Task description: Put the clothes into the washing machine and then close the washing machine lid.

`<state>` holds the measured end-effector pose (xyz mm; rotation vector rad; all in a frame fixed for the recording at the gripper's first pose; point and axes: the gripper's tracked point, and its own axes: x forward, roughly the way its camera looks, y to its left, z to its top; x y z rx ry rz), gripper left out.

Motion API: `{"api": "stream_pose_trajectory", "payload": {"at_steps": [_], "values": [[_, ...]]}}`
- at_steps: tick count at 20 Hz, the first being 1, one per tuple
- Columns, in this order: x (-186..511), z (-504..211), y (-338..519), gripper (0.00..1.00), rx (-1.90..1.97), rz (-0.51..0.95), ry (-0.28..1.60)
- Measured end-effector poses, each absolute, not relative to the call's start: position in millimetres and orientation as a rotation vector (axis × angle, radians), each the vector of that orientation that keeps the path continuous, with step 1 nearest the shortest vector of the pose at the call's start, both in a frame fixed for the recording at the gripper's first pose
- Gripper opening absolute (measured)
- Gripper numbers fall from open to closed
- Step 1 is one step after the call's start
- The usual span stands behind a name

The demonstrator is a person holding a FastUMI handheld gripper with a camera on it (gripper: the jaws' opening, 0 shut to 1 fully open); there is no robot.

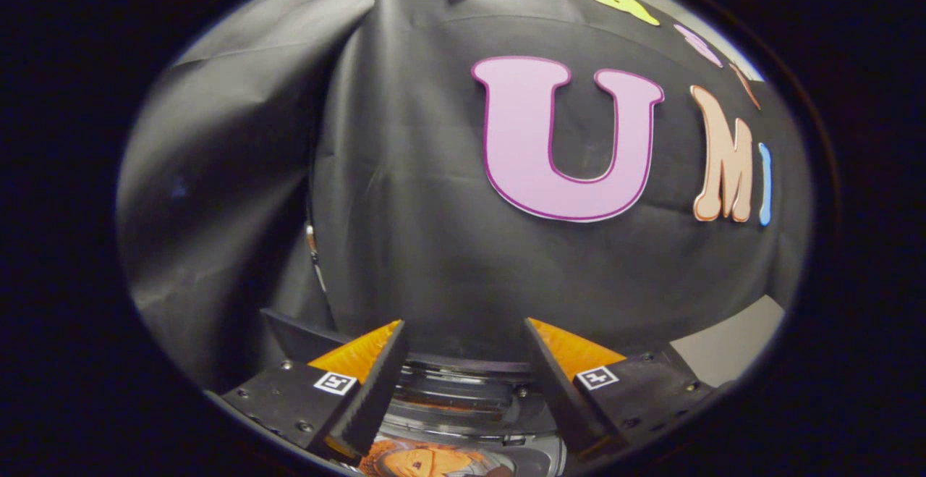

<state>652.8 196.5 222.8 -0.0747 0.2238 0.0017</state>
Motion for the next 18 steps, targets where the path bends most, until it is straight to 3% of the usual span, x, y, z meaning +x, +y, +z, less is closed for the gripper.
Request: {"api": "stream_pose_trajectory", "payload": {"at_steps": [9, 18], "values": [[676, 188, 186, 0.97, 0.05, -0.029, 0.432], [678, 195, 188, 0.97, 0.059, -0.003, 0.433]]}}
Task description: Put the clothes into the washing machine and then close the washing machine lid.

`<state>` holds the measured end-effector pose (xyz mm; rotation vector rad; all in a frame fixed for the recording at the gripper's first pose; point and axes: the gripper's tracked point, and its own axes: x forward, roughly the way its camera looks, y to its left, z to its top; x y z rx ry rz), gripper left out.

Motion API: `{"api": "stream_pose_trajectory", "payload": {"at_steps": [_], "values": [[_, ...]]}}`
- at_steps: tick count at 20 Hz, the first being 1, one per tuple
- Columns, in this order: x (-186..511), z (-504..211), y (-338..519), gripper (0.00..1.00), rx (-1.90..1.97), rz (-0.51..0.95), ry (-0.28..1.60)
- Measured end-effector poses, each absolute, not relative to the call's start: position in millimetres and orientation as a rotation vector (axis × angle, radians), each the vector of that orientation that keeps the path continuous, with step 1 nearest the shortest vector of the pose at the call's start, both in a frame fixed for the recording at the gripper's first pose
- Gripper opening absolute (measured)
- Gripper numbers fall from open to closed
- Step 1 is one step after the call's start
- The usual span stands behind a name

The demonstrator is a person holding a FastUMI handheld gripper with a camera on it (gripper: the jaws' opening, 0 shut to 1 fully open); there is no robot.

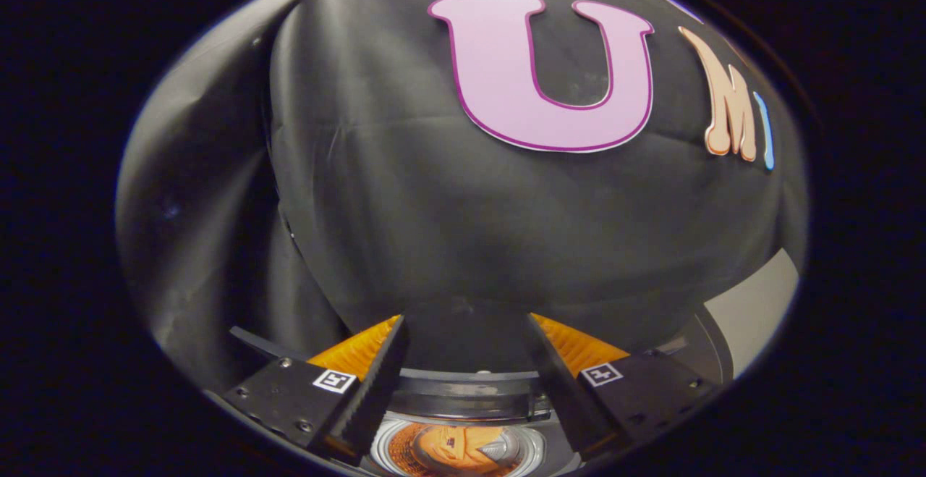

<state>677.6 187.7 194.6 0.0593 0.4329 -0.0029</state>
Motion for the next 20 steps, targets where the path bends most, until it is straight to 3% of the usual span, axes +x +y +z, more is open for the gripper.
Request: {"api": "stream_pose_trajectory", "payload": {"at_steps": [20], "values": [[682.7, 190.6, 187.4, 0.97, 0.074, 0.064, 0.442]]}}
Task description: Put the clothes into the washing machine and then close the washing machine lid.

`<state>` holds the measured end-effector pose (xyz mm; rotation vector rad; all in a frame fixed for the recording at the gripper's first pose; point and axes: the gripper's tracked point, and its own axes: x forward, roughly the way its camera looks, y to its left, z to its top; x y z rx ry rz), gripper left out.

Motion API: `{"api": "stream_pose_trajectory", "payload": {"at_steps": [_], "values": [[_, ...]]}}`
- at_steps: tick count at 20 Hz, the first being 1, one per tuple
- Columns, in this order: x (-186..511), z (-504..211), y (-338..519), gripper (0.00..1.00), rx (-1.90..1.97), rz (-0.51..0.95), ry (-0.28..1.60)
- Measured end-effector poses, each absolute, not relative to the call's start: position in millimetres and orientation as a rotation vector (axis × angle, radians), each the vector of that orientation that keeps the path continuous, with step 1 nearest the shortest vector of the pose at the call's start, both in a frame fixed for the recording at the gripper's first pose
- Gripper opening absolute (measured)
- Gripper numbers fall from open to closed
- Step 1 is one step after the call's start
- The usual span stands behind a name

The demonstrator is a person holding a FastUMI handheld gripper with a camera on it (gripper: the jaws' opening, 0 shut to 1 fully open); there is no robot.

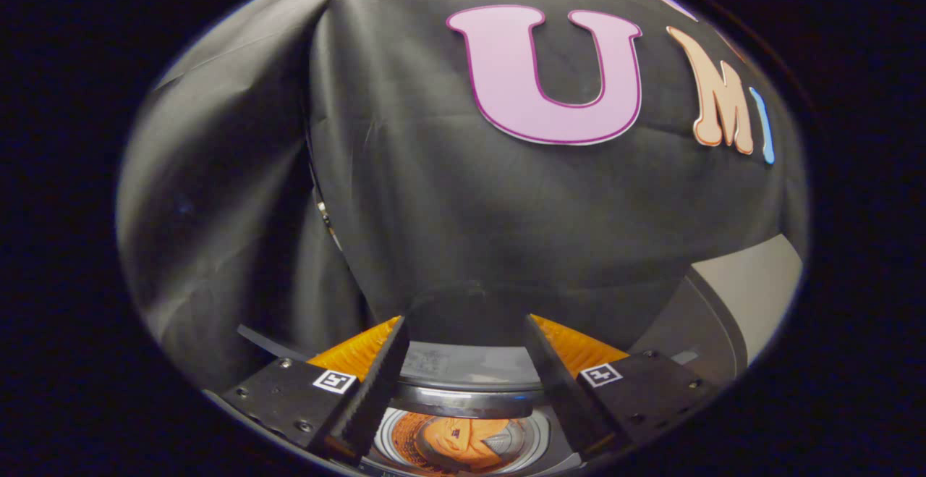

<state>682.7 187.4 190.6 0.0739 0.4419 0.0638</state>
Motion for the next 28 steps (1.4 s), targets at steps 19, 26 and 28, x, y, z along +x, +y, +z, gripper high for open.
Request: {"api": "stream_pose_trajectory", "payload": {"at_steps": [19, 26, 28], "values": [[652, 152, 189, 0.95, 0.017, 0.078, 0.341], [631, 152, 194, 0.96, -0.023, 0.111, 0.324], [629, 150, 192, 0.96, -0.025, 0.117, 0.323]]}}
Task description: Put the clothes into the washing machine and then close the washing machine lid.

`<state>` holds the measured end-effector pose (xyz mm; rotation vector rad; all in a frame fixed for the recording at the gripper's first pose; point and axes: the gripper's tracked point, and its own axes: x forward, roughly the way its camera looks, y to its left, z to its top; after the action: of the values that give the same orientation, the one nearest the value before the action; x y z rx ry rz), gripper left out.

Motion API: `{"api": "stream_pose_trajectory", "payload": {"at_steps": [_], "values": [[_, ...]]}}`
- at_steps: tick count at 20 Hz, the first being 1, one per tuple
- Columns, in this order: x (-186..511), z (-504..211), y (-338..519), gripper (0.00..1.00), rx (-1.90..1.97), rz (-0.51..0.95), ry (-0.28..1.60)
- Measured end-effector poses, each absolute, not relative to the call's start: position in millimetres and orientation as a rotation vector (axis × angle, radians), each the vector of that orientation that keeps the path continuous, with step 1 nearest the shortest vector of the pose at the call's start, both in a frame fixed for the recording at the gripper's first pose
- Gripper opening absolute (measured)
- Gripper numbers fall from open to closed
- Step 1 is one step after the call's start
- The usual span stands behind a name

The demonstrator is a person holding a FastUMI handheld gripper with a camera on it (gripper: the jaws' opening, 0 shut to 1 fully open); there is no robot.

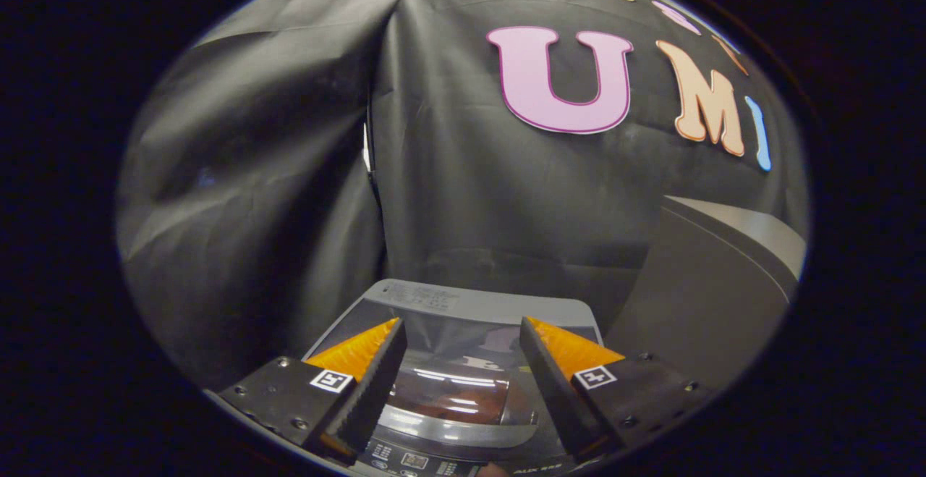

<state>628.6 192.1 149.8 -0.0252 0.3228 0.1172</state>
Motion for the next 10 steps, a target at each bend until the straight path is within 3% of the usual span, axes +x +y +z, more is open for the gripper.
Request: {"api": "stream_pose_trajectory", "payload": {"at_steps": [10], "values": [[609, 165, 190, 0.96, -0.006, 0.117, 0.287]]}}
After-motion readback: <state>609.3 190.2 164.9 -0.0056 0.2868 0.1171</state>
